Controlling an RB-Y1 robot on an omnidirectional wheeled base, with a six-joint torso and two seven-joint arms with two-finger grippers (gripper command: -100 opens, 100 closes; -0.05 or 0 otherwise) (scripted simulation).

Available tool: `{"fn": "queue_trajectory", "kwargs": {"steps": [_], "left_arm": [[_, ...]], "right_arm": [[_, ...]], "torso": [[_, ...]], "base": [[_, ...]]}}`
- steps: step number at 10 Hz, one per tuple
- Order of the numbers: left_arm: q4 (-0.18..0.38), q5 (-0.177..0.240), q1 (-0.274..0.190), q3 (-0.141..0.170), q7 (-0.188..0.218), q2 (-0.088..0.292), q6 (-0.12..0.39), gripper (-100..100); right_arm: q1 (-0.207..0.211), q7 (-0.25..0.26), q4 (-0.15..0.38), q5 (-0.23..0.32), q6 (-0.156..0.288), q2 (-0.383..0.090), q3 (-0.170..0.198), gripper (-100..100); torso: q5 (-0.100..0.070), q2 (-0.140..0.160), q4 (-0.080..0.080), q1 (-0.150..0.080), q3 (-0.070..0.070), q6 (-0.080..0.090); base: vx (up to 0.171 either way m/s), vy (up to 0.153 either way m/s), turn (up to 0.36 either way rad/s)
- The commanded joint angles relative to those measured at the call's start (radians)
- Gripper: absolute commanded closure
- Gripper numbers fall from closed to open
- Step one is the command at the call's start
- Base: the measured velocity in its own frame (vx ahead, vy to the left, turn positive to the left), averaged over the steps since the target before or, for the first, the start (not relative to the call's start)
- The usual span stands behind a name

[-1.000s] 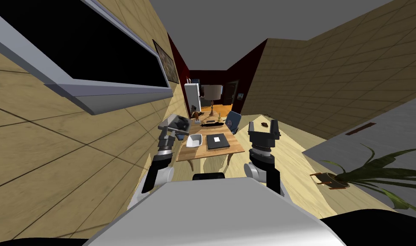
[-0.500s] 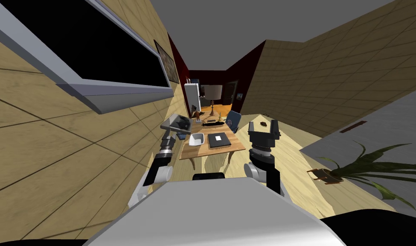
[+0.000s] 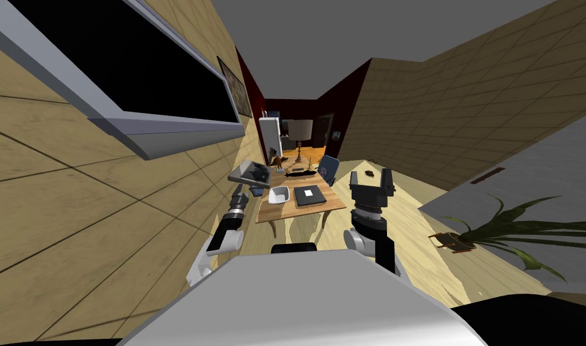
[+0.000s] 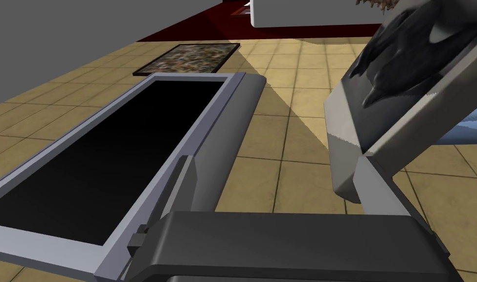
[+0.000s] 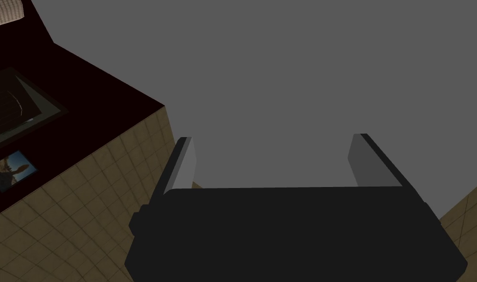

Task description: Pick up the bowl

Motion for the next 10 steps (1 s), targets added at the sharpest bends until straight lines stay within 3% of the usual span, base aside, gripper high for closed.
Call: {"fn": "queue_trajectory", "kwargs": {"steps": [1,10], "left_arm": [[0.017,0.006,-0.015,0.009,0.01,0.006,0.043,-100],[0.153,0.031,-0.112,0.023,0.067,0.011,0.266,-100]], "right_arm": [[0.0,0.0,0.0,0.0,0.0,0.0,0.0,0],[0.0,0.0,0.0,0.0,0.0,0.0,0.0,0]], "torso": [[0.0,0.0,0.0,0.0,0.0,0.0],[-0.001,-0.003,-0.001,-0.003,-0.002,0.0]], "base": [[-0.03,0.055,-0.022],[-0.005,0.025,-0.02]]}}
